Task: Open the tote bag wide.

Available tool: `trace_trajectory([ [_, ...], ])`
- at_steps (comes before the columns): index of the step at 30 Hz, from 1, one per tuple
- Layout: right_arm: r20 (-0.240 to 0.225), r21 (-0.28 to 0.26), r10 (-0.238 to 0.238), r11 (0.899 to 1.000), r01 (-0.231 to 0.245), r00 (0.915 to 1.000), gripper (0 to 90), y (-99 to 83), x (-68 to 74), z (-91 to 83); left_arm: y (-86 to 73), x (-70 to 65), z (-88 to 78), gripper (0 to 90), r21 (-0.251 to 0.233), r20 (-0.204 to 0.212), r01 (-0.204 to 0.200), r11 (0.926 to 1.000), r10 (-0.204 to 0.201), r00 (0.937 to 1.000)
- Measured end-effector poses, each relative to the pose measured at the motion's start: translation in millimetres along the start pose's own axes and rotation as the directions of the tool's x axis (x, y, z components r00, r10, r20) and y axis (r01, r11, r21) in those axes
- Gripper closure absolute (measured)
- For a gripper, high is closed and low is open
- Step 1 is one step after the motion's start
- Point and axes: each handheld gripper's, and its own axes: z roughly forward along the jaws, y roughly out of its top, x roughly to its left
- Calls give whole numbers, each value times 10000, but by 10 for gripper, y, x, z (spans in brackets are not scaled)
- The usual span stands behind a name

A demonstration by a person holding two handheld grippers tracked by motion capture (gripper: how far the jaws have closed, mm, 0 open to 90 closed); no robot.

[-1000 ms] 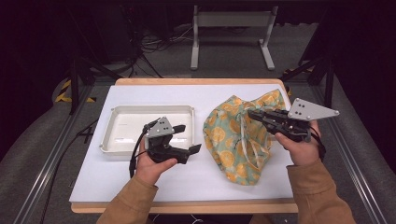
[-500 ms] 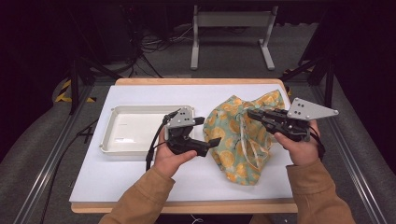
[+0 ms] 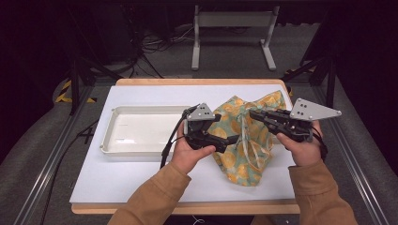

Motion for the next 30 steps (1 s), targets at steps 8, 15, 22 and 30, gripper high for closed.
trace_trajectory([
  [8, -40, 31, 9, 10000, -9, 10000, 873, -4, 5, 19, 66, -22, 210, 55, 44, 10, -206, 9998, 206, 9998],
  [15, -80, 37, 4, 10000, -4, 10000, 872, -8, 6, 15, 93, 23, 368, 69, 140, 12, -242, 9996, 242, 9997],
  [22, -156, 6, 18, 10000, -18, 9999, 869, -20, 14, 17, 106, 57, 477, 111, 203, -268, -268, 9994, 274, 9993],
  [30, -187, -55, 8, 10000, -9, 9998, 869, -29, 20, 6, 111, 42, 484, 303, 229, -761, -861, 9960, 876, 9932],
])
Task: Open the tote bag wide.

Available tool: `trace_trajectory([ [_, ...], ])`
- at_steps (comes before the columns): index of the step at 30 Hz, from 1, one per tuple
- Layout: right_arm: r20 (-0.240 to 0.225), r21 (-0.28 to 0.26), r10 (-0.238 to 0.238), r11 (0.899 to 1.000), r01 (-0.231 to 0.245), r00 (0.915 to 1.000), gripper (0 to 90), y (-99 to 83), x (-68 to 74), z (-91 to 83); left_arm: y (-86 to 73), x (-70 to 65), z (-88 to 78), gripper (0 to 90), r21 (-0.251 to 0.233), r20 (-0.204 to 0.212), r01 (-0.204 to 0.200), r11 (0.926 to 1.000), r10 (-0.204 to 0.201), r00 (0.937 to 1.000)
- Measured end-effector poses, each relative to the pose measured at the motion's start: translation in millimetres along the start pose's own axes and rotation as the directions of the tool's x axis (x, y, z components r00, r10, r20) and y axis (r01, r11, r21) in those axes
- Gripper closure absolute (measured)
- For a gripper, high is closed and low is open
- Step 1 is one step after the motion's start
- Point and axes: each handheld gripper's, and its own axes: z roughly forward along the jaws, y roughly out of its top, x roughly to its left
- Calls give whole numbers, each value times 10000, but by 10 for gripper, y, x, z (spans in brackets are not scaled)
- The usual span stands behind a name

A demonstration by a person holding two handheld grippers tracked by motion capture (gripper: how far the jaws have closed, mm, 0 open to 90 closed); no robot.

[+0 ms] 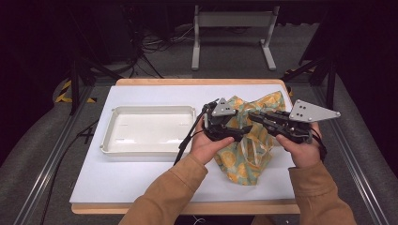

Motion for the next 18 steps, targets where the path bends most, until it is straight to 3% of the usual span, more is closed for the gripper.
trace_trajectory([
  [13, -55, -81, 45, 10000, -45, 10000, 865, -23, 6, -2, -4, 1, -30, 831, 207, 139, -197, 9996, 194, 9997],
  [18, -45, -99, 103, 9999, -104, 9999, 855, -39, 1, -13, 7, -12, -55, 888, 127, 166, -283, 9995, 281, 9995],
])
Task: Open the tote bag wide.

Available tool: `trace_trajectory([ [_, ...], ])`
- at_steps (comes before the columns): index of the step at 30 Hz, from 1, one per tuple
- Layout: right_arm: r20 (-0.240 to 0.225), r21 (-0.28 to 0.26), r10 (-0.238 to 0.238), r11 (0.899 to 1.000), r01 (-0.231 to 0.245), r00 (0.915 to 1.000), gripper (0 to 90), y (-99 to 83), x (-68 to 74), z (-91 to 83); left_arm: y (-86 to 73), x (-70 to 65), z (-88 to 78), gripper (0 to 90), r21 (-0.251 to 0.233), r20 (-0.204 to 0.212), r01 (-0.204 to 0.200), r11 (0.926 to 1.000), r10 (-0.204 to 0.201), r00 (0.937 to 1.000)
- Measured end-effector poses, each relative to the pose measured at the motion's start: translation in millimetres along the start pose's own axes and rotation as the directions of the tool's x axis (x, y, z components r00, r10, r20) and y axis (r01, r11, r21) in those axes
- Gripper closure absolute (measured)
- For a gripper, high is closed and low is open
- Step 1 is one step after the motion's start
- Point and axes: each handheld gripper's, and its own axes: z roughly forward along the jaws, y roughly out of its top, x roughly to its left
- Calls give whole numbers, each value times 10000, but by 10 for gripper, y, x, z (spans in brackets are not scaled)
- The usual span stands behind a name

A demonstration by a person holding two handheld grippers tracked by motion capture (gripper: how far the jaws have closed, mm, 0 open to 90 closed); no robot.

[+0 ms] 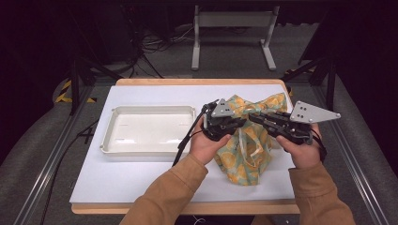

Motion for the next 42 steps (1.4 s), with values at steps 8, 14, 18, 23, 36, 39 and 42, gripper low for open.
trace_trajectory([
  [8, 191, 47, 129, 9999, -130, 9997, 767, -33, -30, -79, 30, 46, -81, 891, -225, 35, 213, 9995, -212, 9998],
  [14, 518, -99, 442, 9990, -437, 9977, 631, -71, -53, -217, 57, 78, -145, 890, -357, 25, 221, 9991, -220, 9998],
  [18, 782, -212, 489, 9987, -474, 9957, 584, -114, -70, -315, 73, 106, -196, 890, -500, 21, 357, 9981, -357, 9994],
  [23, 1084, -397, 755, 9966, -716, 9912, 513, -165, -109, -469, 79, 144, -239, 890, -556, 40, 439, 9975, -437, 9990],
  [36, 2190, -88, 1495, 9885, -1513, 9642, 303, -448, -251, -598, 97, 224, -397, 889, -778, -100, 523, 9956, -532, 9985],
  [39, 2396, 77, 1654, 9850, -1722, 9567, 299, -520, -279, -573, 95, 238, -429, 889, -800, -105, 536, 9954, -546, 9985],
  [42, 2641, 228, 1783, 9813, -1909, 9479, 217, -595, -309, -515, 95, 253, -461, 889, -842, -51, 570, 9948, -576, 9983],
])
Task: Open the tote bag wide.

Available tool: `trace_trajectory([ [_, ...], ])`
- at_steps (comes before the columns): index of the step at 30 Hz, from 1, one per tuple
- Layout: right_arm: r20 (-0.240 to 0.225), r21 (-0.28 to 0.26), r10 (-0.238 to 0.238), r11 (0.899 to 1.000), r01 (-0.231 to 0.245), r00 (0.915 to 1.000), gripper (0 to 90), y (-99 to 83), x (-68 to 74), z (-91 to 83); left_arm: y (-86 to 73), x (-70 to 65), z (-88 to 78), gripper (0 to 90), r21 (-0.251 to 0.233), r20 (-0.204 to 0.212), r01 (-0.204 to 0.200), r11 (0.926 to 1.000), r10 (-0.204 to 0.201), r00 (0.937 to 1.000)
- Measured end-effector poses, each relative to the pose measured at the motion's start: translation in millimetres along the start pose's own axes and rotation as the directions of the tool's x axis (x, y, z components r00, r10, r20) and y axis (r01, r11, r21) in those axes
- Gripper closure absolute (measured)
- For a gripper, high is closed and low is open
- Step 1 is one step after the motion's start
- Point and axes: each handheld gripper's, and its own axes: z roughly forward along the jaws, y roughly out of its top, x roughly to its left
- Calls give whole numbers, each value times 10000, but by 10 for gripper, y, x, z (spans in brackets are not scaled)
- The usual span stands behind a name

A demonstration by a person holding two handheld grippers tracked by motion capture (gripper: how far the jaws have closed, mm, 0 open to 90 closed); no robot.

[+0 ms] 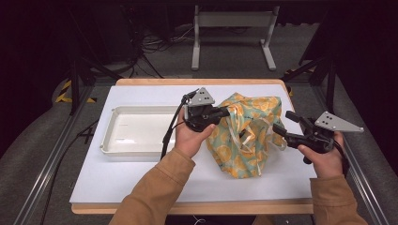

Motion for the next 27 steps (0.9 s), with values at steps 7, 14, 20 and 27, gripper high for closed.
trace_trajectory([
  [7, 680, 258, 90, 9996, -107, 9976, 18, -107, 13, 177, 5, 11, -66, 889, -10, 28, -127, 9999, 127, 9999],
  [14, 660, 609, 155, 9980, -196, 9977, 10, -231, -26, 354, -1, 30, -130, 888, -80, -5, -140, 9999, 140, 9999],
  [20, 705, 574, 470, 9970, -511, 9964, 34, -304, -77, 472, -21, 42, -144, 887, -98, 5, -12, 10000, 12, 10000],
  [27, 348, 568, 598, 9965, -617, 9976, 199, -320, -152, 549, -41, 79, -154, 887, -132, -56, 68, 9999, -69, 10000],
])
